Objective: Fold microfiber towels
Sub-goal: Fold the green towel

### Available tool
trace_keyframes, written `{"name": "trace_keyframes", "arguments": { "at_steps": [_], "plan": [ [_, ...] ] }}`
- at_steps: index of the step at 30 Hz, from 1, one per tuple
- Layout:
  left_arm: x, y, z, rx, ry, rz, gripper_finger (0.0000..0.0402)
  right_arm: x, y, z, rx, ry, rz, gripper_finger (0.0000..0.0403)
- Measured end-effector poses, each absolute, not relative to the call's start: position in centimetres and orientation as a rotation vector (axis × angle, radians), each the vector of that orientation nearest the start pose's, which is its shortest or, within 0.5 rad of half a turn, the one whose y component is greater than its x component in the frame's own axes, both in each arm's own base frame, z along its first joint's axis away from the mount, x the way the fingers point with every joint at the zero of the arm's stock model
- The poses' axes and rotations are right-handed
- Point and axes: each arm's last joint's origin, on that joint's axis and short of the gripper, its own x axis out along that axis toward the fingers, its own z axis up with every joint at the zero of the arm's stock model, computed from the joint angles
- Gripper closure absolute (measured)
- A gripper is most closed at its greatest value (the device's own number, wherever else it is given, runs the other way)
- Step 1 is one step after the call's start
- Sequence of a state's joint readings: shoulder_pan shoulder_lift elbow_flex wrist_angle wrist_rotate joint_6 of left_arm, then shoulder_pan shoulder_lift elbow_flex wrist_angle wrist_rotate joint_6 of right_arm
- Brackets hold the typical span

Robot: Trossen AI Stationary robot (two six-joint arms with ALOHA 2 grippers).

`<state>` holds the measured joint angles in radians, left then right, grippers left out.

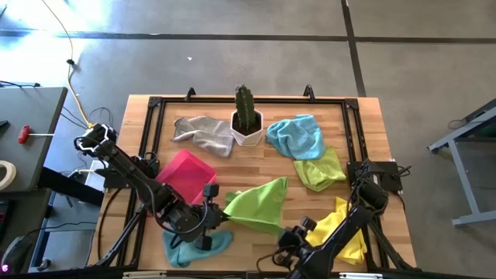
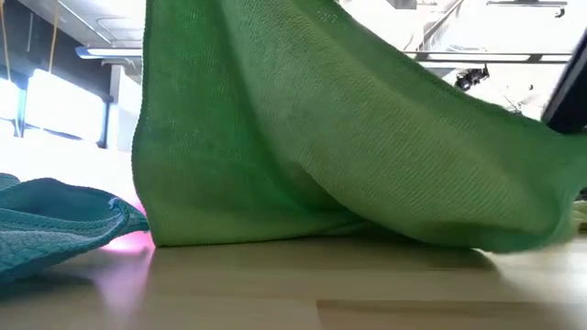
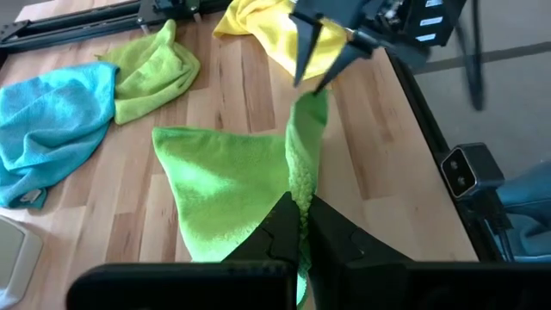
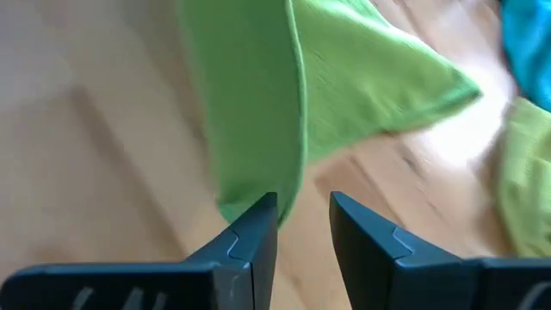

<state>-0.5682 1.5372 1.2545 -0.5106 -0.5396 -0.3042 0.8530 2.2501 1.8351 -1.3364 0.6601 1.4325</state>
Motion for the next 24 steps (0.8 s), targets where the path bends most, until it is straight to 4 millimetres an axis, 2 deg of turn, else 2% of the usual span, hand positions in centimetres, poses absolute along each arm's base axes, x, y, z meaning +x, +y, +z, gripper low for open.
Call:
{"name": "trace_keyframes", "arguments": {
  "at_steps": [11,19,24],
  "plan": [
    [28.4,-16.5,29.0,0.109,0.669,0.074,0.0401,30.0,31.2,15.6,0.21,0.765,-0.624,0.0302],
    [28.3,-16.7,29.0,0.104,0.67,0.07,0.0401,29.5,30.8,13.8,0.284,0.76,-0.663,0.0302],
    [28.3,-16.7,29.0,0.105,0.67,0.069,0.0401,29.3,30.9,13.5,0.295,0.767,-0.654,0.0314]
  ]
}}
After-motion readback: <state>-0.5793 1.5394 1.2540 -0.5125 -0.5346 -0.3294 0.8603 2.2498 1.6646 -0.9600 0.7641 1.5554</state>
